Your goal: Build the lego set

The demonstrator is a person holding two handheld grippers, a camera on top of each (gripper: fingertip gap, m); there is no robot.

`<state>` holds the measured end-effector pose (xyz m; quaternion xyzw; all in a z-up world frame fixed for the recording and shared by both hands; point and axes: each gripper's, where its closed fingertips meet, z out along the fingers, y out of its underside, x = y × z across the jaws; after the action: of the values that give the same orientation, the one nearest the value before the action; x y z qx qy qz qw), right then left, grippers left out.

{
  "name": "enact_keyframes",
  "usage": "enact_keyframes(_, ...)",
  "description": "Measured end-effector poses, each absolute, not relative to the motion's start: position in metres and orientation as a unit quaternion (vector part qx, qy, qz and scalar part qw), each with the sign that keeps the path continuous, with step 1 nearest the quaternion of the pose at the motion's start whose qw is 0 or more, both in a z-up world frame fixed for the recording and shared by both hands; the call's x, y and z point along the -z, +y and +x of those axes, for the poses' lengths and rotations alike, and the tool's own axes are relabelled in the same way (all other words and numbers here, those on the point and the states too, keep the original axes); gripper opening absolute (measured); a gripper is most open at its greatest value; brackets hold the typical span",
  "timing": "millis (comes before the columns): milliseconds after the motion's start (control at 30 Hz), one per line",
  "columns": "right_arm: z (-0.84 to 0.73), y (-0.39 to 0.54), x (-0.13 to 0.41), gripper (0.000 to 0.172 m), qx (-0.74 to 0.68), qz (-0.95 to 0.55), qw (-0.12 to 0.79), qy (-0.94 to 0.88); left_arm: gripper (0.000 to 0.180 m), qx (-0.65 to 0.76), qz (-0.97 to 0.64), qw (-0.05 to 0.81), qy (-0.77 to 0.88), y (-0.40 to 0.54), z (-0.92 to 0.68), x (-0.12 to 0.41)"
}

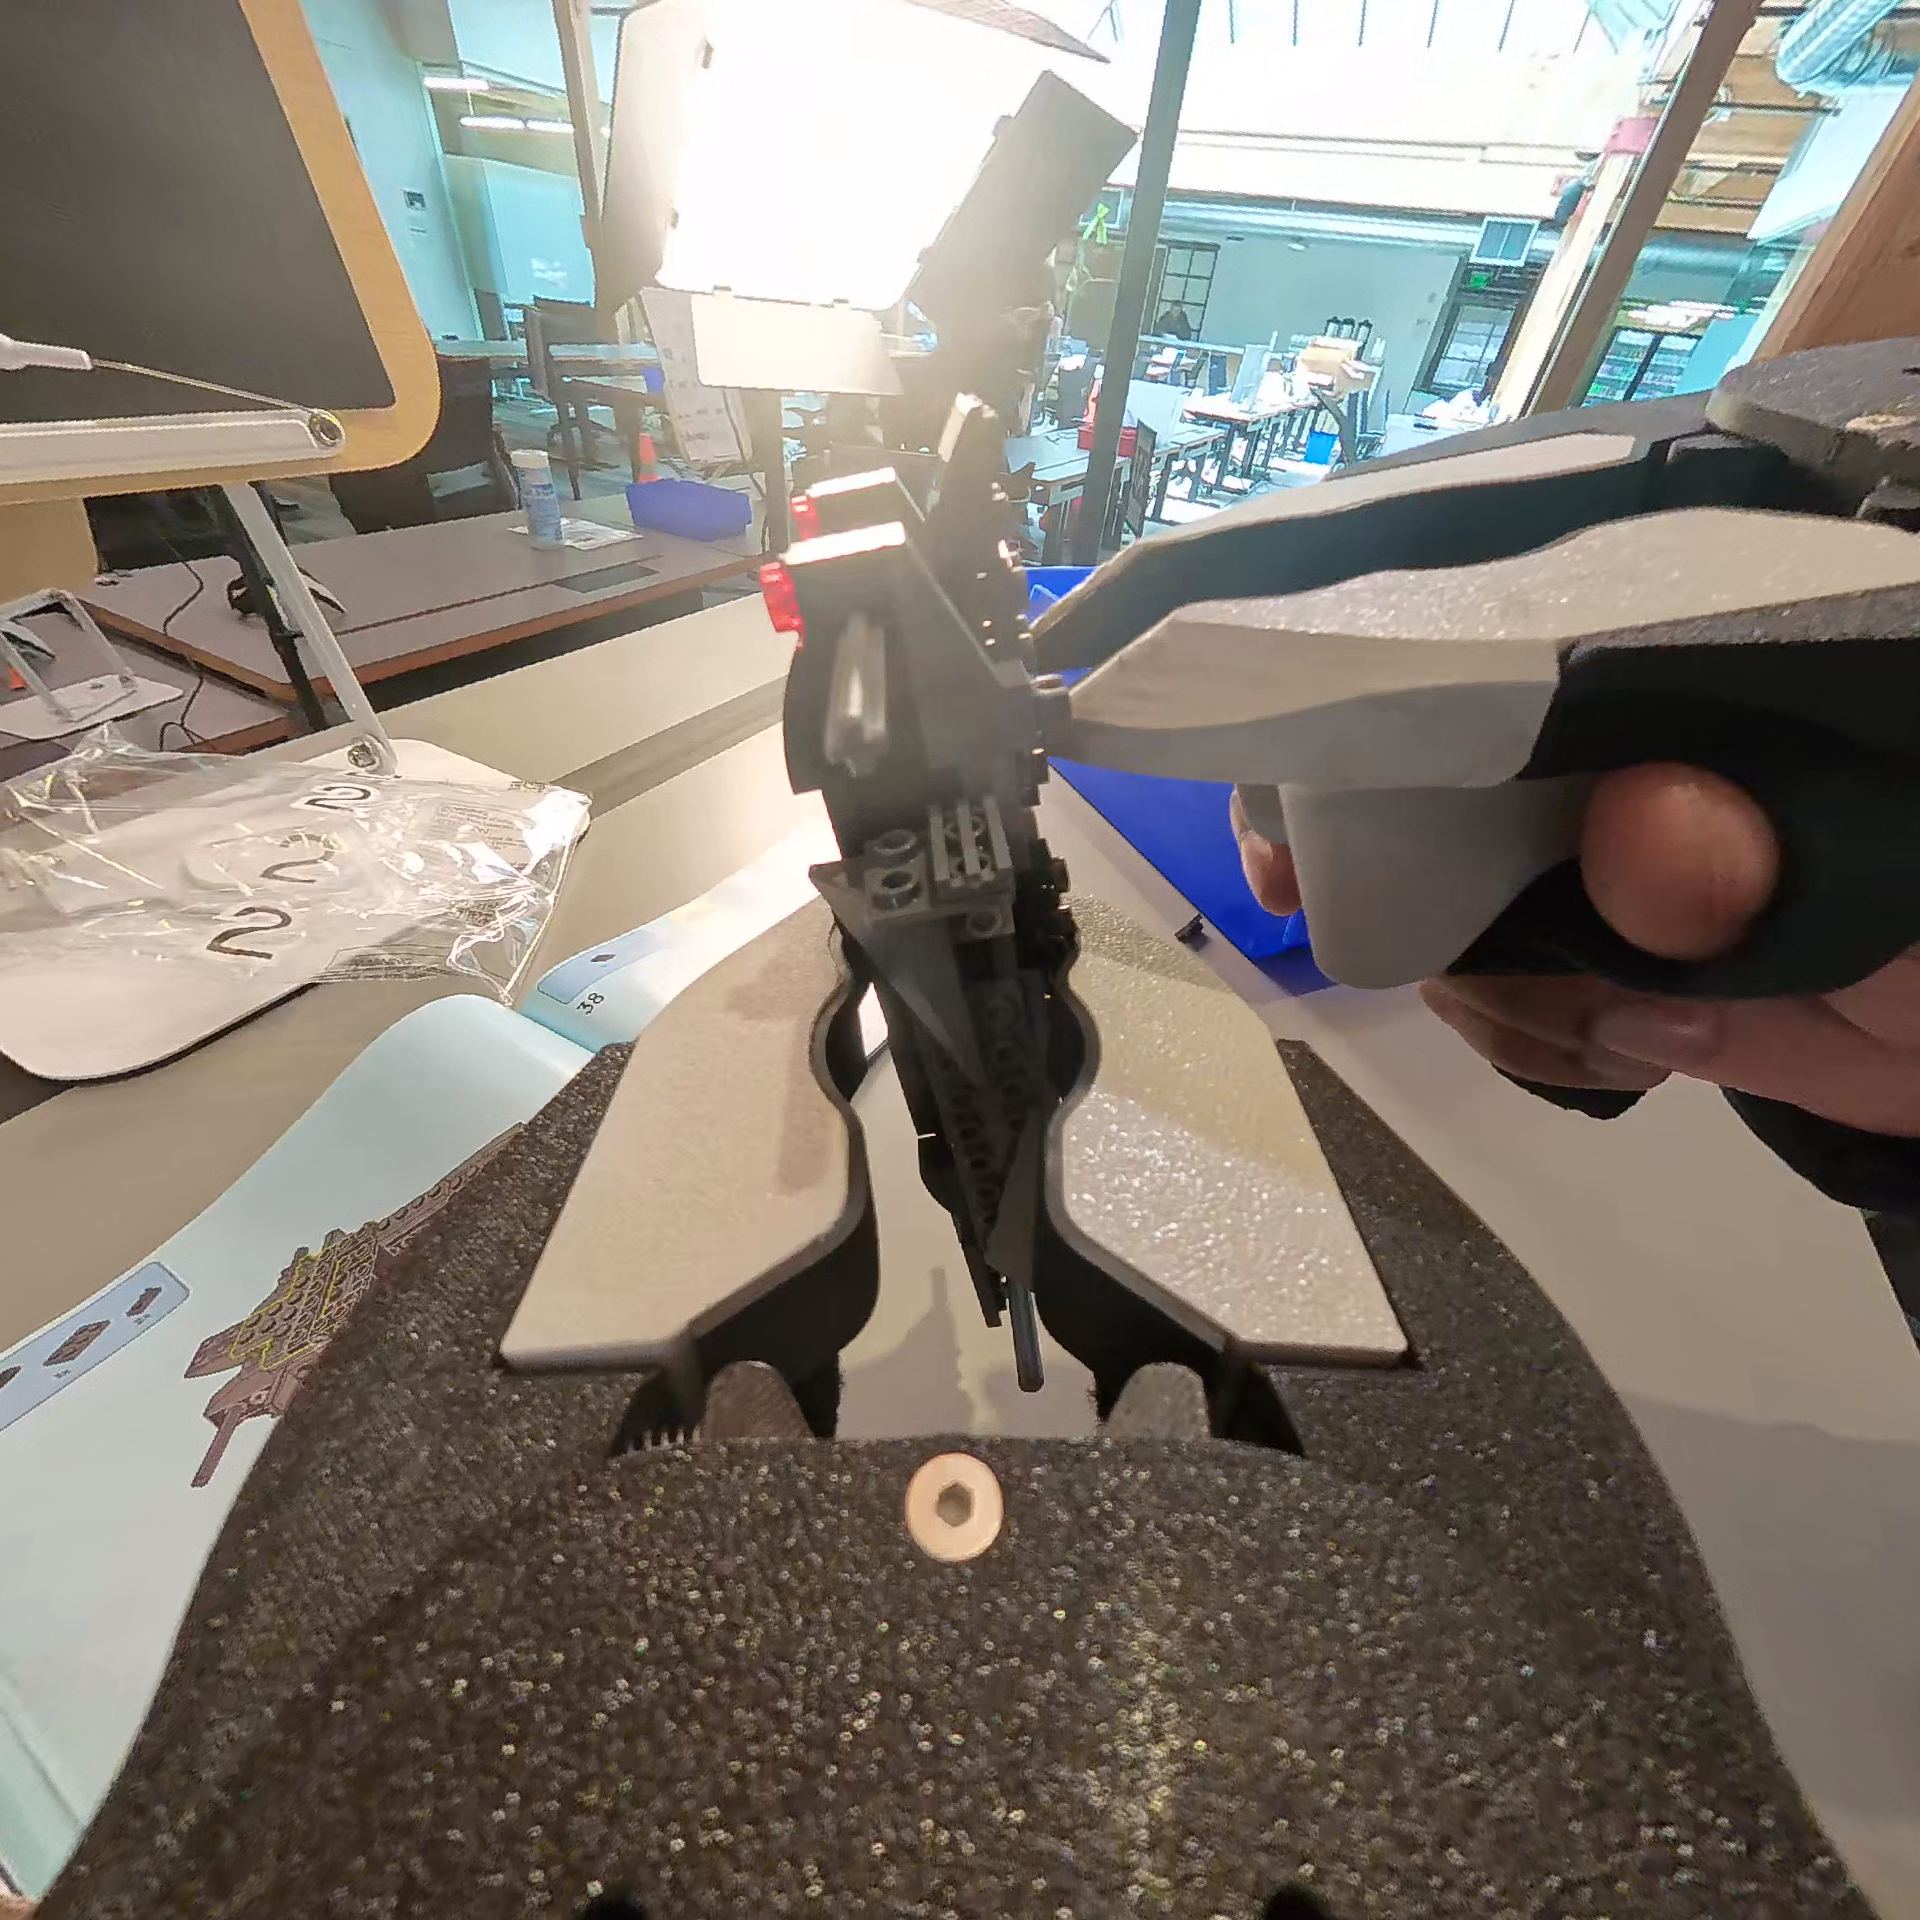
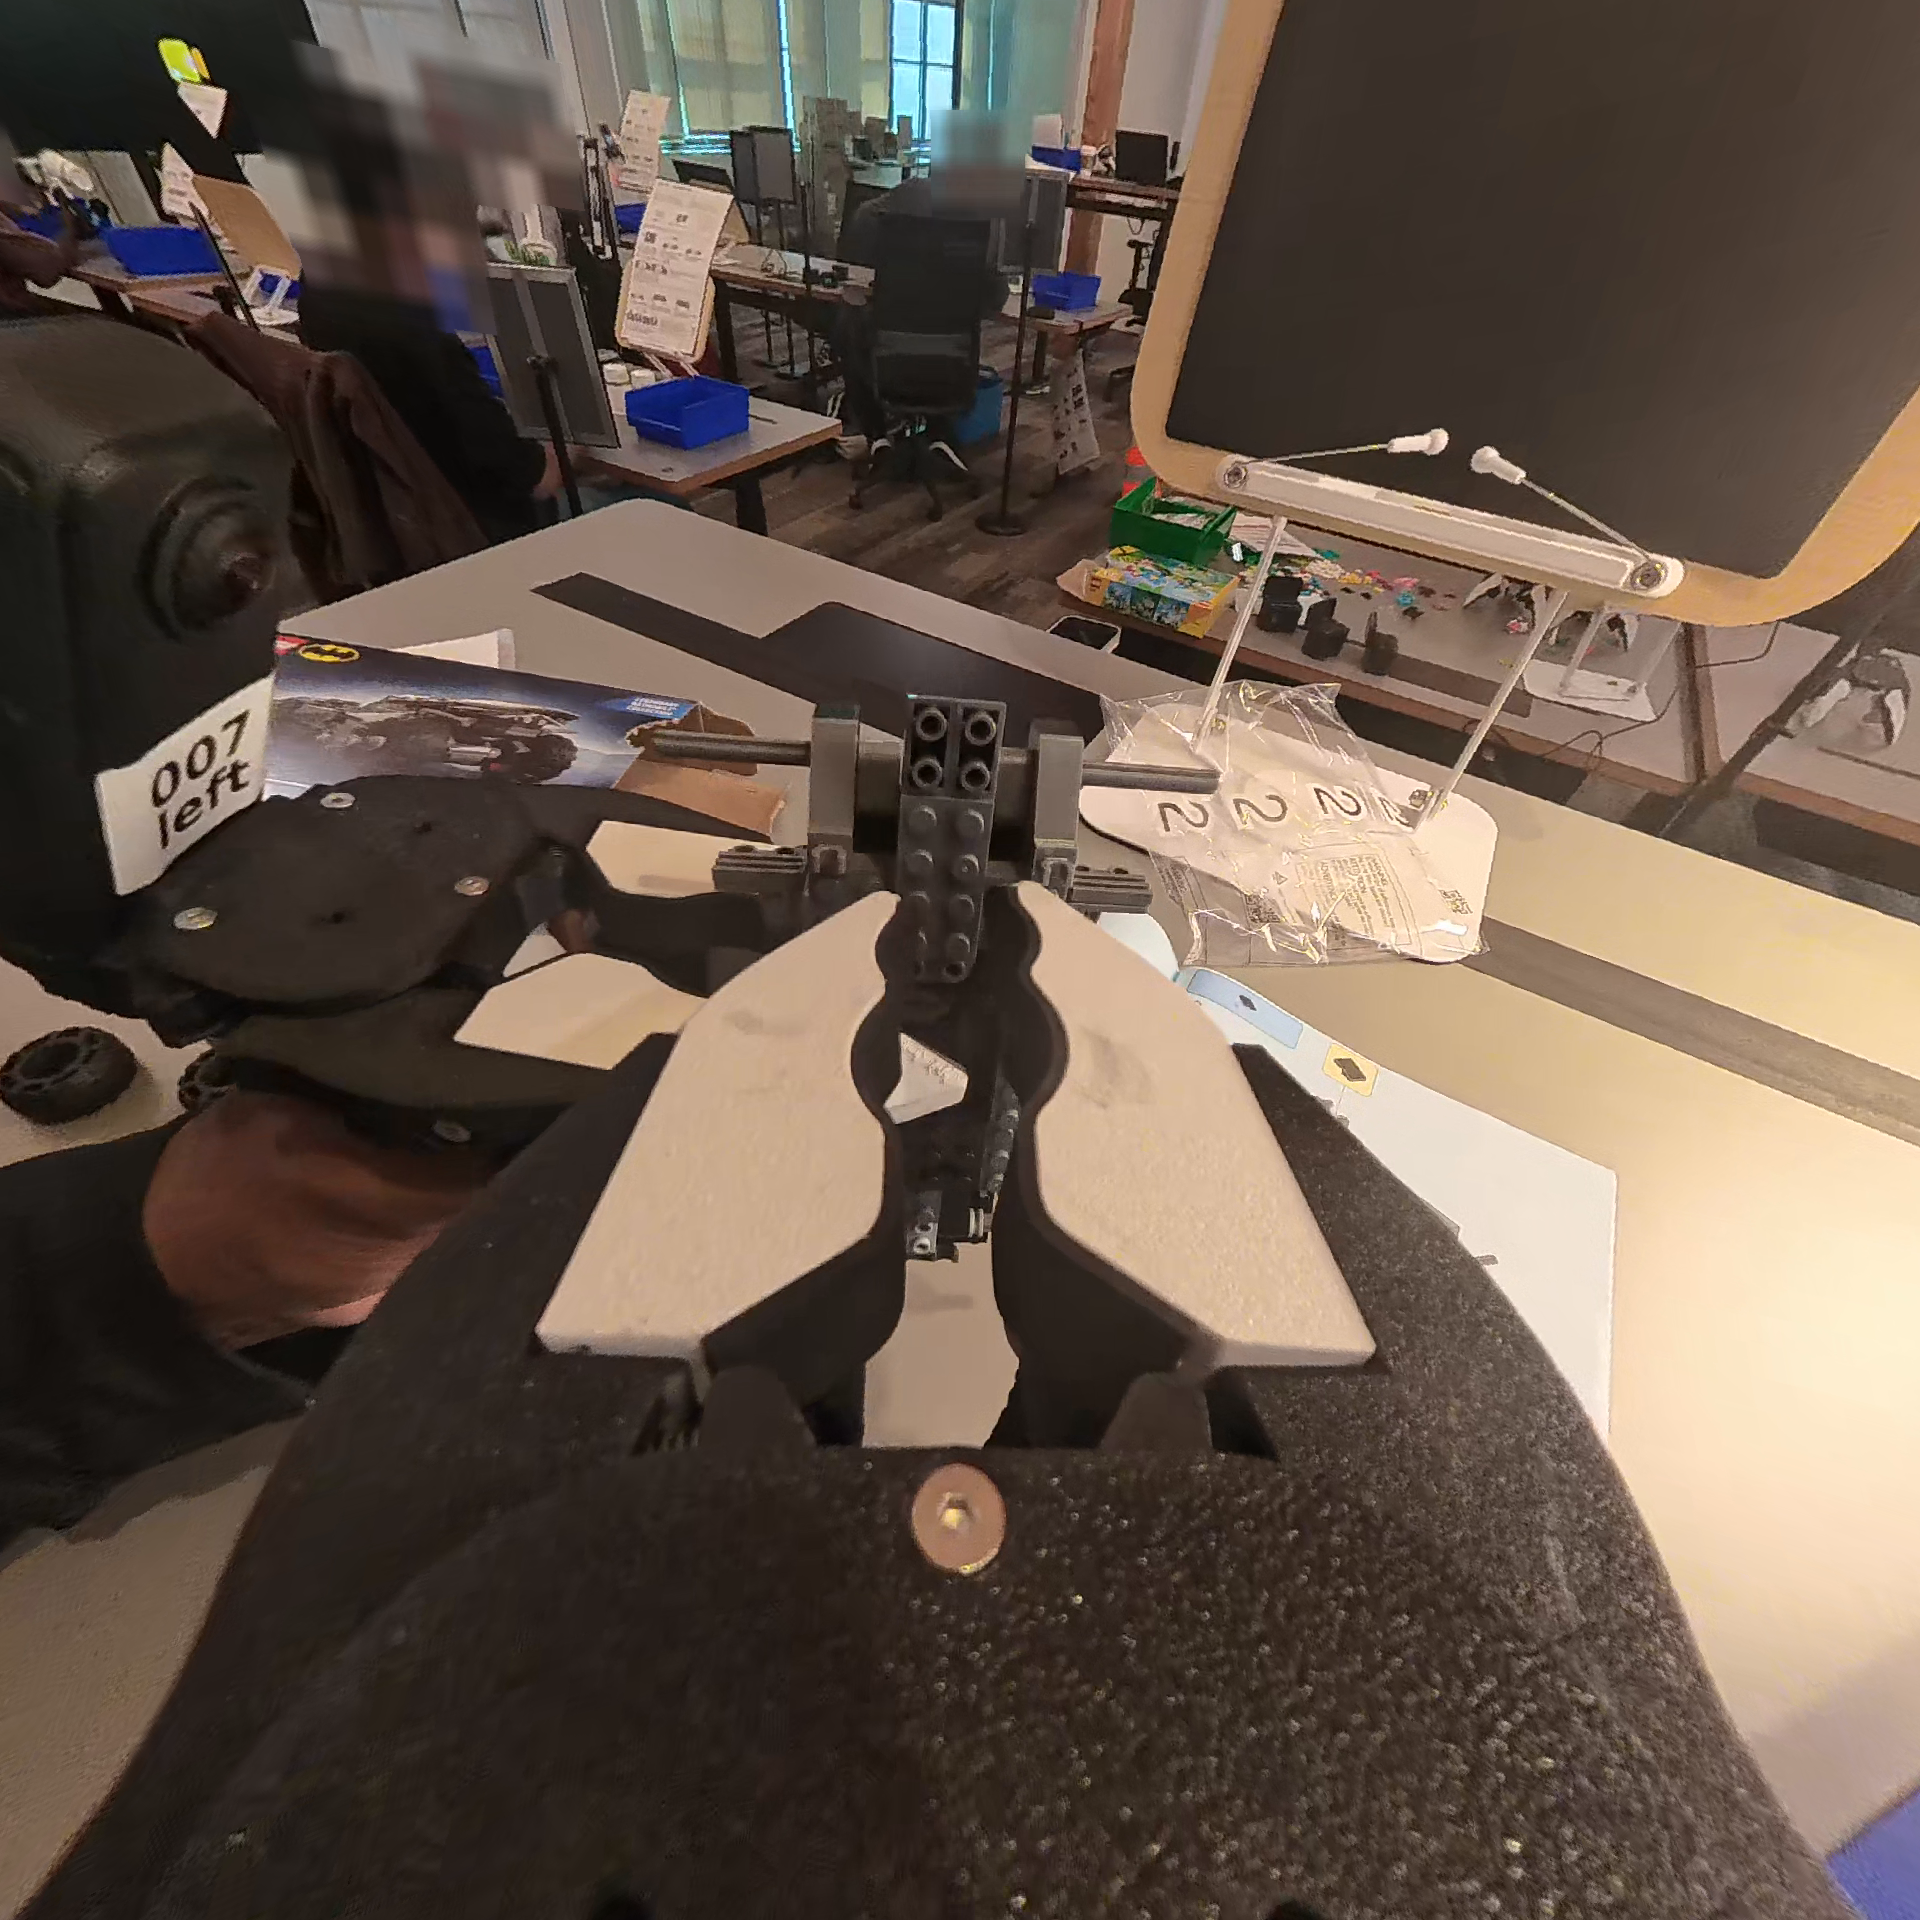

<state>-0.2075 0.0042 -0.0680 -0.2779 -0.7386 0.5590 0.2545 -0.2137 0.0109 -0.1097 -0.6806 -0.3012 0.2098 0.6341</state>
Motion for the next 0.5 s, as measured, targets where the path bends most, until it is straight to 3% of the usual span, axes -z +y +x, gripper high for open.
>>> enact_keyframes(500,-0.2053,0.0023,0.0704,0.010,-0.557,-0.278,0.243,-0.744,0.032,-0.256,-0.699,0.603,-0.287,0.0100,-0.2154,0.1135)
